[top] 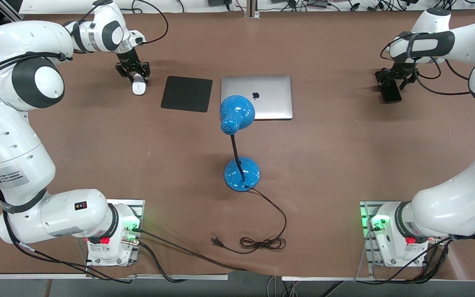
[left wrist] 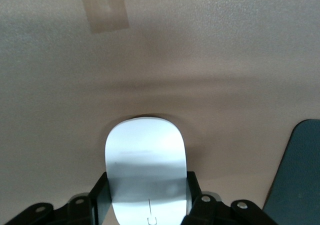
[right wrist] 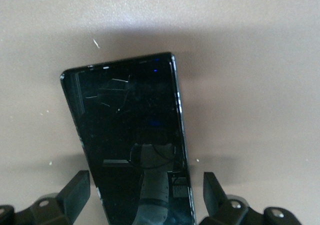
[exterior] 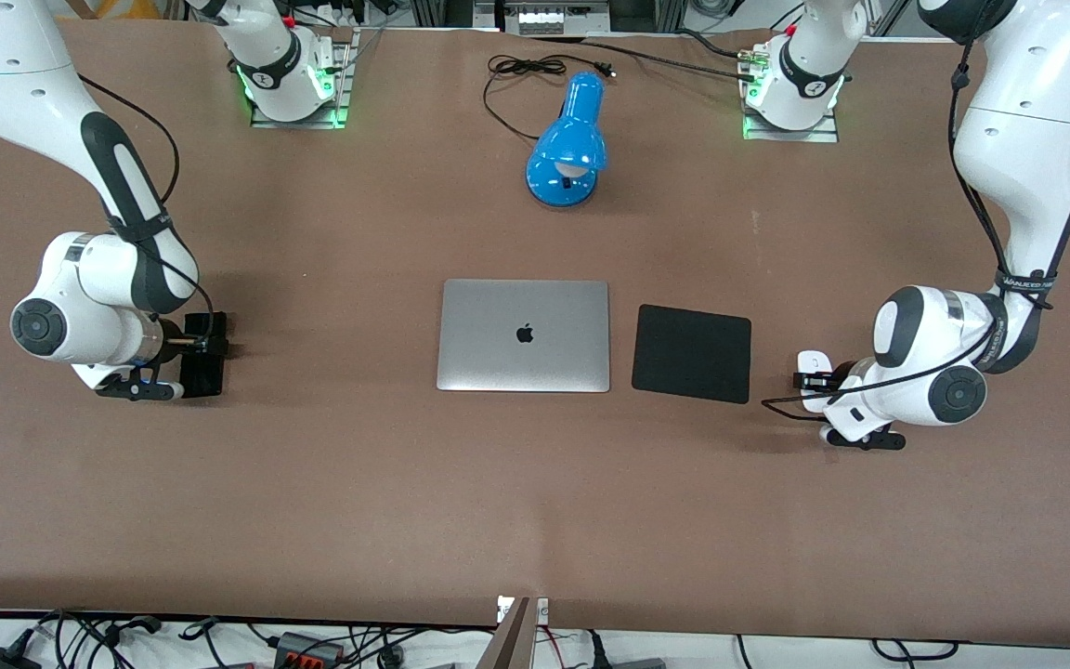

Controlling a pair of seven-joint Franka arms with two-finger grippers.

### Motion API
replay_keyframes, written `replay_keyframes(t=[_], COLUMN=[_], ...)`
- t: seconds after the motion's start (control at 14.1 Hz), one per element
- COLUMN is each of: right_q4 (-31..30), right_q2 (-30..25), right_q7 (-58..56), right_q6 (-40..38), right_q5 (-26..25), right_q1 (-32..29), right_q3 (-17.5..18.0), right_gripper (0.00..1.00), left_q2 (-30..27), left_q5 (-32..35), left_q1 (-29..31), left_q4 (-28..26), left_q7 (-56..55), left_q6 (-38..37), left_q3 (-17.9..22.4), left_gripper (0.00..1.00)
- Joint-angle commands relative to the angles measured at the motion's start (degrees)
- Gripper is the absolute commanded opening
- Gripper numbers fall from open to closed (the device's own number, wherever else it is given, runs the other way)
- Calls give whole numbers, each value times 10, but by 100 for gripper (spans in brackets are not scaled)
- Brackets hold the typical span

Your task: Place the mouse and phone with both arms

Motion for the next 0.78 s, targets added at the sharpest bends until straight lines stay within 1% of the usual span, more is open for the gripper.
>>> replay_keyframes(t=[0.0, 0.07, 0.14, 0.21, 0.28, 0.35, 0.43, 0.5, 0.57, 0.71], right_q4=[5, 5, 5, 5, 5, 5, 5, 5, 5, 5], right_q2=[15, 16, 16, 17, 18, 21, 21, 21, 21, 18], right_q7=[-6, -6, -9, -10, -9, -8, -8, -1, 0, -6], right_q6=[18, 20, 20, 20, 19, 20, 20, 19, 17, 15], right_q5=[-5, -4, -5, -6, -5, -5, -5, -3, -3, -3], right_q1=[-2, -2, -2, -2, -2, -2, -2, -2, -2, -2], right_q3=[4, 4, 4, 4, 4, 4, 4, 5, 4, 4], right_gripper=[100, 100, 100, 100, 100, 100, 84, 55, 37, 26], left_q2=[-7, -11, -21, -28, -32, -35, -34, -33, -30, -19], left_q5=[15, 15, 15, 14, 13, 14, 14, 14, 13, 12], left_q1=[-2, -1, -5, -8, -10, -13, -20, -31, -43, -70], left_q4=[-15, -15, -14, -13, -12, -12, -11, -10, -10, -12], left_q7=[-1, 4, 3, -13, -43, -79, -95, -103, -108, -131], left_q6=[16, 10, -14, -51, -71, -81, -80, -75, -69, -47], left_q3=[-2, -7, -15, -46, -74, -93, -110, -117, -117, -116], left_gripper=[41, 39, 39, 38, 38, 38, 38, 38, 38, 38])
